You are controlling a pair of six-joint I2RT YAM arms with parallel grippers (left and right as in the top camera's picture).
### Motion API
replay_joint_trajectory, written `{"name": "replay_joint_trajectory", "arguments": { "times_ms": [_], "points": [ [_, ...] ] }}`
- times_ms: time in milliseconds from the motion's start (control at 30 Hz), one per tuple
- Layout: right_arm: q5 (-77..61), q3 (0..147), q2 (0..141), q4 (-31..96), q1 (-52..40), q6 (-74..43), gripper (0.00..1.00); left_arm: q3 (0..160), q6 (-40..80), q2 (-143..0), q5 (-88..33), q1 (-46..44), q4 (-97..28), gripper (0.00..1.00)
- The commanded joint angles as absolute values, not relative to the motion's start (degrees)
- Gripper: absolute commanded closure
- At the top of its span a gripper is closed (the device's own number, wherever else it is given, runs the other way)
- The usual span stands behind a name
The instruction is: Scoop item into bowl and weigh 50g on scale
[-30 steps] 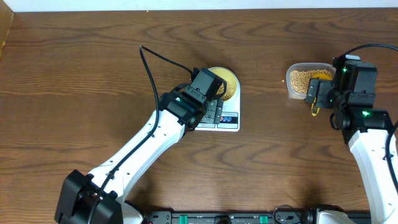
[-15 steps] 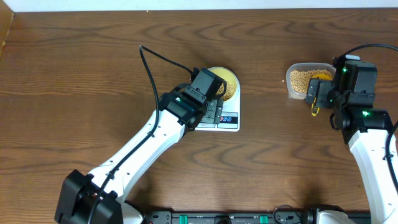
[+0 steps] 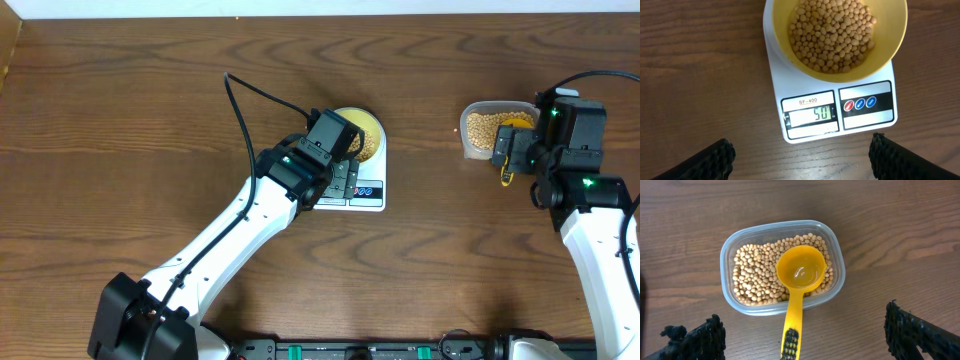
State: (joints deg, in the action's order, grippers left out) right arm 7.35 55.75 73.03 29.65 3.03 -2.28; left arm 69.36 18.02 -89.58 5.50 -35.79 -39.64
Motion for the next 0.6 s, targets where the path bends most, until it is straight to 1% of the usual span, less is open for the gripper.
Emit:
{"name": "replay_joint_trajectory", "arguments": {
  "times_ms": [0,367,567],
  "points": [
    [8.0,55.8,72.3,29.8,2.6,-1.5,0.01,68.8,18.1,-90.0,6.1,-35.8,-39.7,0.12],
    [8.0,55.8,72.3,29.8,2.6,-1.5,0.01,68.8,17.5,-89.6,6.1,-35.8,-38.9,0.12],
    [8.0,55.8,72.3,29.8,2.6,-1.4,0.01,66.3,16.3,-84.9,6.1,-35.6,-38.7,0.12]
  ]
}}
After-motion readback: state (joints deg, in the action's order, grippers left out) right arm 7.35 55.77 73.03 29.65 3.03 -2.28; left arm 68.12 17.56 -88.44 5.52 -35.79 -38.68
